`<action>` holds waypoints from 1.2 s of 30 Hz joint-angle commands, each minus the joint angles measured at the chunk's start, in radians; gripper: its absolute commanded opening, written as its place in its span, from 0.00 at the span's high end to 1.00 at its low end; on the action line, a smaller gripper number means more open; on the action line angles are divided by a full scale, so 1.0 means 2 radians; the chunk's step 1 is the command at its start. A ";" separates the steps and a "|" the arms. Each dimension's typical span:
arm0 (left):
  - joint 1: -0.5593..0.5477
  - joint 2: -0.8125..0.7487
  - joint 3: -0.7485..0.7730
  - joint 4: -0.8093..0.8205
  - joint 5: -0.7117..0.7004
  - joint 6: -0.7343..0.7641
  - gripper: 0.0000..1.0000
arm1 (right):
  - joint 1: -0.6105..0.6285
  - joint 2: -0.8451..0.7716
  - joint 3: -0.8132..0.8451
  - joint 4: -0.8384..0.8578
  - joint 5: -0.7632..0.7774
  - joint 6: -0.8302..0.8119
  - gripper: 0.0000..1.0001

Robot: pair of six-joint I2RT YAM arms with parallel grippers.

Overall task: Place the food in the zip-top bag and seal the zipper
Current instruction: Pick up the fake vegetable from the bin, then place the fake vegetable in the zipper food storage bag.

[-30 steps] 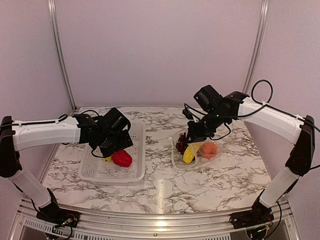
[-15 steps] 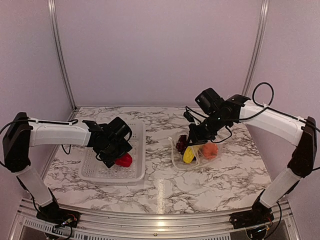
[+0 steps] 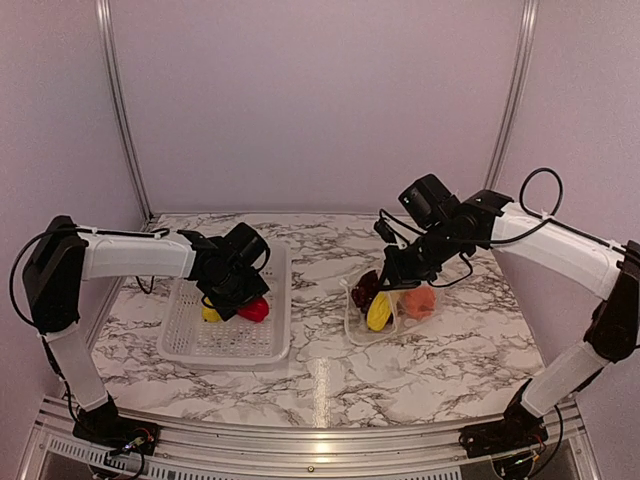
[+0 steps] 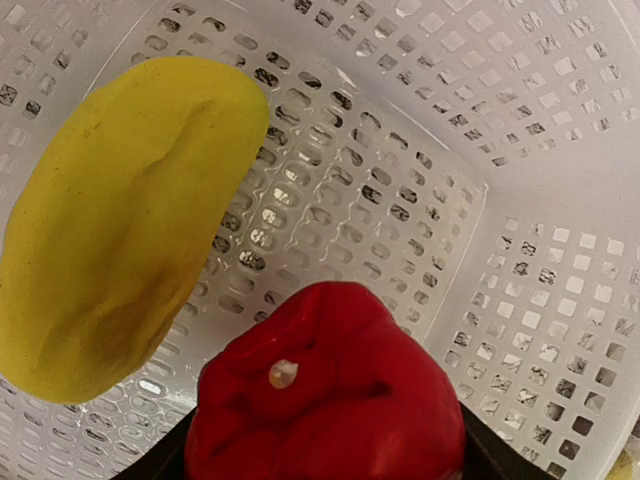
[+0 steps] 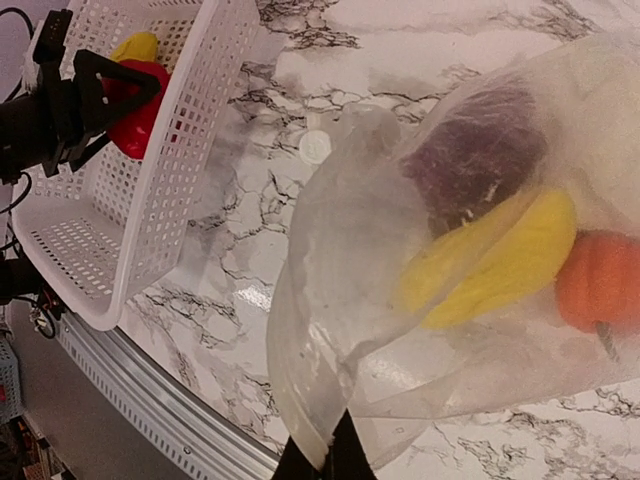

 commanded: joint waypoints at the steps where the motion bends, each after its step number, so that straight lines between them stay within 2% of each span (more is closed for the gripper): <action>1: -0.003 -0.019 0.033 -0.003 -0.008 0.088 0.31 | 0.005 -0.023 0.013 -0.002 0.000 0.013 1.00; 4: -0.008 -0.045 0.036 0.014 0.003 0.133 0.34 | 0.005 -0.024 0.026 -0.012 -0.001 0.014 1.00; 6: -0.011 -0.066 0.028 0.055 0.030 0.170 0.36 | 0.006 -0.025 0.035 -0.017 -0.002 0.016 1.00; 12: -0.063 -0.138 -0.034 0.315 0.153 0.314 0.40 | 0.008 -0.028 0.072 -0.042 -0.005 0.027 1.00; 14: -0.085 -0.145 -0.042 0.362 0.189 0.336 0.42 | 0.008 -0.030 0.082 -0.052 -0.006 0.030 1.00; 17: -0.115 -0.136 -0.031 0.386 0.209 0.355 0.47 | 0.008 -0.036 0.090 -0.058 -0.013 0.039 1.00; 24: -0.173 -0.109 -0.014 0.401 0.169 0.389 0.52 | 0.006 -0.052 0.080 -0.054 -0.032 0.056 1.00; 31: -0.204 -0.065 -0.031 0.429 0.062 0.363 0.60 | -0.001 -0.059 0.073 -0.026 -0.069 0.092 1.00; 36: -0.208 -0.030 -0.022 0.438 0.000 0.349 0.60 | -0.002 -0.061 0.061 -0.008 -0.092 0.114 1.00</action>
